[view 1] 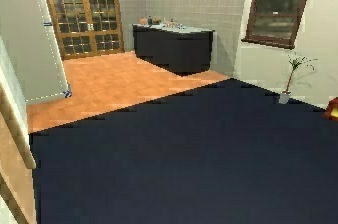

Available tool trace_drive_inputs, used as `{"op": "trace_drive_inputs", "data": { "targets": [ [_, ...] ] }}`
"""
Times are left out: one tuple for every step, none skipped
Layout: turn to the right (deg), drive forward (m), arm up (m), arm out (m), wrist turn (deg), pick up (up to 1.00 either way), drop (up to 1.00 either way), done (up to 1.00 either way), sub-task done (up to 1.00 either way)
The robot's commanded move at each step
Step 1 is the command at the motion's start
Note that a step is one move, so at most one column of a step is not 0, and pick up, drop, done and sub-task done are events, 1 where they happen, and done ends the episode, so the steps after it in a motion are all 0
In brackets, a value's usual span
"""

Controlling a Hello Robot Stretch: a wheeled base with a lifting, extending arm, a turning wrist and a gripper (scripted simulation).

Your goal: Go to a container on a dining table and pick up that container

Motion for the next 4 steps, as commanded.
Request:
{"op": "trace_drive_inputs", "data": {
  "targets": [
    [0.0, 0.0, 0.0, 0.0, 45.0, 0.0, 0.0, 0.0, 0.0],
    [0.0, 0.0, 0.0, 0.0, 45.0, 0.0, 0.0, 0.0, 0.0],
    [0.0, 0.0, 0.0, 0.0, 45.0, 0.0, 0.0, 0.0, 0.0],
    [0.0, 0.0, 0.0, 0.0, 15.0, 0.0, 0.0, 0.0, 0.0]
  ]
}}
